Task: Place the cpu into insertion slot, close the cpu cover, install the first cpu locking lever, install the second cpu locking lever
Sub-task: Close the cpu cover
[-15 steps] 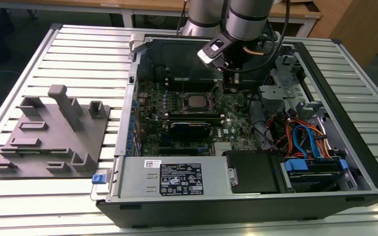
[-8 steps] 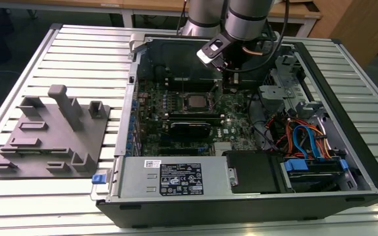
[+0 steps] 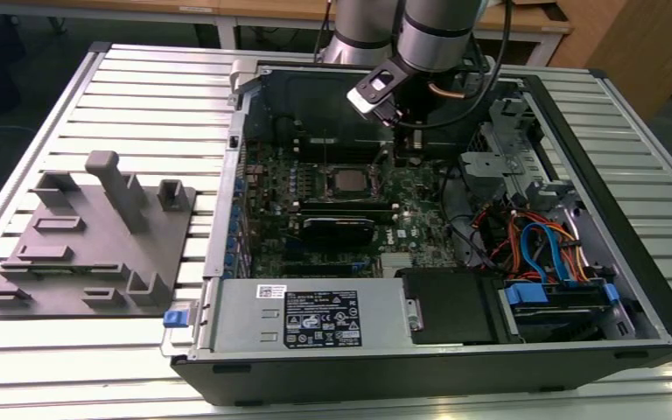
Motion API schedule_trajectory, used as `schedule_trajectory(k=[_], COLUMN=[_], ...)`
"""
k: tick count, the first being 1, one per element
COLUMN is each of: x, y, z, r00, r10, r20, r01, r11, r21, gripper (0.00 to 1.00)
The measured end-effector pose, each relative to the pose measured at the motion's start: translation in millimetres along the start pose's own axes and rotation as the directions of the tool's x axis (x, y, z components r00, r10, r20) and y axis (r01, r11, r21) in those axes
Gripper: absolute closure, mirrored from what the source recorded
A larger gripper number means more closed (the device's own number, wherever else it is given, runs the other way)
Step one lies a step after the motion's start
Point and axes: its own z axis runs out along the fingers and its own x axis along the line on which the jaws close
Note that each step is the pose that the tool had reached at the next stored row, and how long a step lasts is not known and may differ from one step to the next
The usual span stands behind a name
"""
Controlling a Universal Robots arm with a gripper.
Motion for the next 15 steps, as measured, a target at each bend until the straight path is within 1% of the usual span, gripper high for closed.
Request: schedule_trajectory(k=[15], x=[-0.2], y=[-5.8], z=[0.0], r00=[1.0000], r10=[0.000], r20=[0.0000], r01=[0.000], r11=[1.0000], r21=[0.0000], gripper=[0.90])
